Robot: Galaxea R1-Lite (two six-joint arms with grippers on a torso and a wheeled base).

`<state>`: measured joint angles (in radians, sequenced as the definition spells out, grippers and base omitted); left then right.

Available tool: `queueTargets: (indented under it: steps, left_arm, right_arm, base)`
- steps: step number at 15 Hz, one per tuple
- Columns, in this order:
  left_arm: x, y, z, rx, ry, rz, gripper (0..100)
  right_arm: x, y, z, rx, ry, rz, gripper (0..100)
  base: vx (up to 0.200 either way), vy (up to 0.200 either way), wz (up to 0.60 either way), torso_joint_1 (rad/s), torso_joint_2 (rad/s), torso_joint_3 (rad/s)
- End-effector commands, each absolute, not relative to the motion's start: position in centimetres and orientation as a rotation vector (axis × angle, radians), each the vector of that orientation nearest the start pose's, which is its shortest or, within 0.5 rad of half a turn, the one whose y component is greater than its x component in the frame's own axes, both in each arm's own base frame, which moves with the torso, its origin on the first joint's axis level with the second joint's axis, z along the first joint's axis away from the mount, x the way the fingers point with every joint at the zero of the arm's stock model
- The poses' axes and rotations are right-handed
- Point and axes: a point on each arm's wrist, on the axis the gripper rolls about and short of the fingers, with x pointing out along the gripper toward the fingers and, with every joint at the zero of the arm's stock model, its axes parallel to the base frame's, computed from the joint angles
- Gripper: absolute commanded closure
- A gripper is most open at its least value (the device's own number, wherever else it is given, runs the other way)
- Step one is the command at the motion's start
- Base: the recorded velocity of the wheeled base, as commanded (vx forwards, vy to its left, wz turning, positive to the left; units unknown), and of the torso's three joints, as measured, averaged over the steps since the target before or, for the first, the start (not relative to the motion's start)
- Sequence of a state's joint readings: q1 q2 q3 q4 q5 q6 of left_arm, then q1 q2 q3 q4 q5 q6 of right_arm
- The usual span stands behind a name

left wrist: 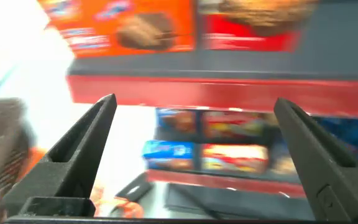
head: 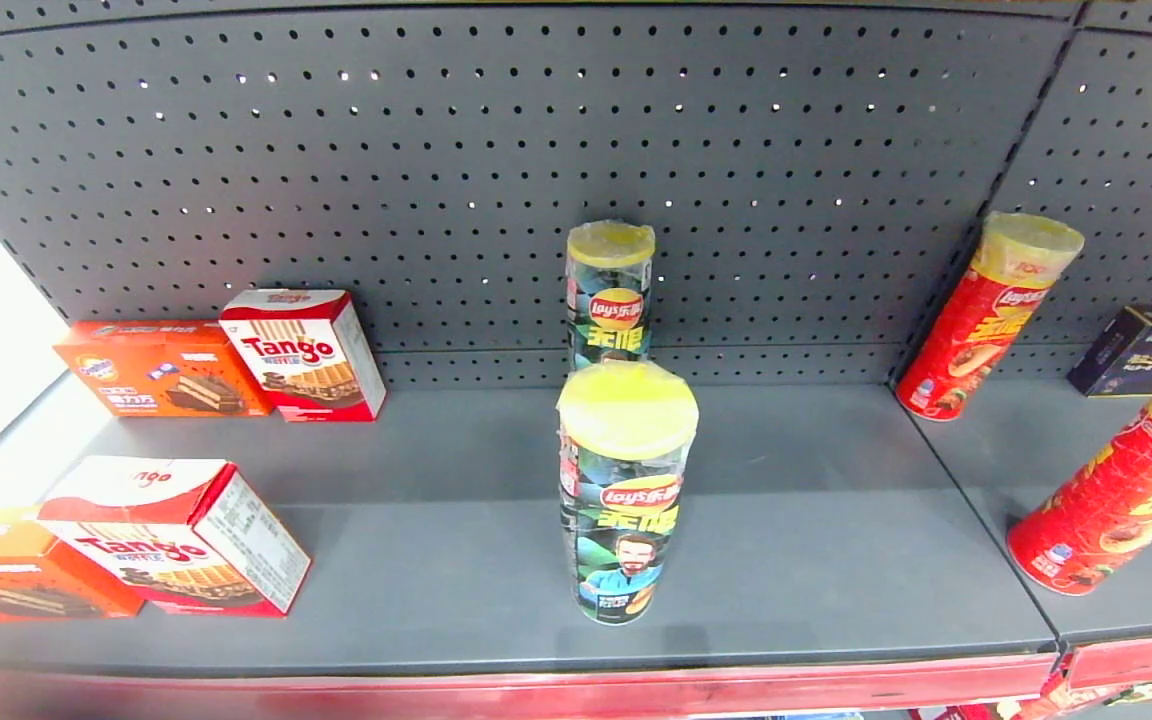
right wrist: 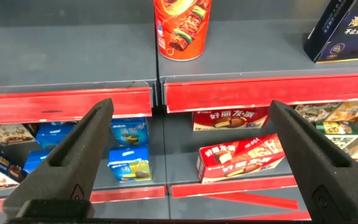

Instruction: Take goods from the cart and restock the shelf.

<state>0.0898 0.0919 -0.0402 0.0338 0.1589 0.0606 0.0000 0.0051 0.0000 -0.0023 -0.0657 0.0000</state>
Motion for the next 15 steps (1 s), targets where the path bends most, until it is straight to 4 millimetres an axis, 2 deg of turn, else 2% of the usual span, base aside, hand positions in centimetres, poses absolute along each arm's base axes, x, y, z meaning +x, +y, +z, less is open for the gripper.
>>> queueTargets:
  steps: [1,2,3,6,9,15]
  left_arm:
    - [-1.85,0.17,8.43,0.059,0.092,0.195,0]
    - [-1.94,-0.18,7.88,0.055,0.083,-0.056,0]
    - [-2.19,-0.23,7.62,0.063,0.047,-0.114,0]
    - [-2.22,-0.2,7.54,0.057,0.014,-0.1,0]
    - [-2.21,0.01,7.58,0.034,0.012,-0.005,0]
    - [-2.2,0.02,7.62,-0.009,0.011,0.002,0]
  right_arm:
    - [-2.24,-0.15,7.59,0.0,0.003,-0.066,0]
    - [-2.24,-0.15,7.59,0.0,0.003,-0.066,0]
    - [-2.23,-0.15,7.6,0.0,0.005,-0.066,0]
    - [-2.24,-0.15,7.59,0.0,0.003,-0.066,0]
    - [-2.24,-0.15,7.59,0.0,0.003,-0.066,0]
    - [-2.23,-0.15,7.6,0.0,0.005,-0.066,0]
  base:
    - [0.0,0.0,0.0,0.0,0.0,0.0]
    - [0.0,0.0,0.0,0.0,0.0,0.0]
    - [0.0,0.0,0.0,0.0,0.0,0.0]
    - [0.0,0.0,0.0,0.0,0.0,0.0]
    - [0.0,0.0,0.0,0.0,0.0,0.0]
    - [0.0,0.0,0.0,0.0,0.0,0.0]
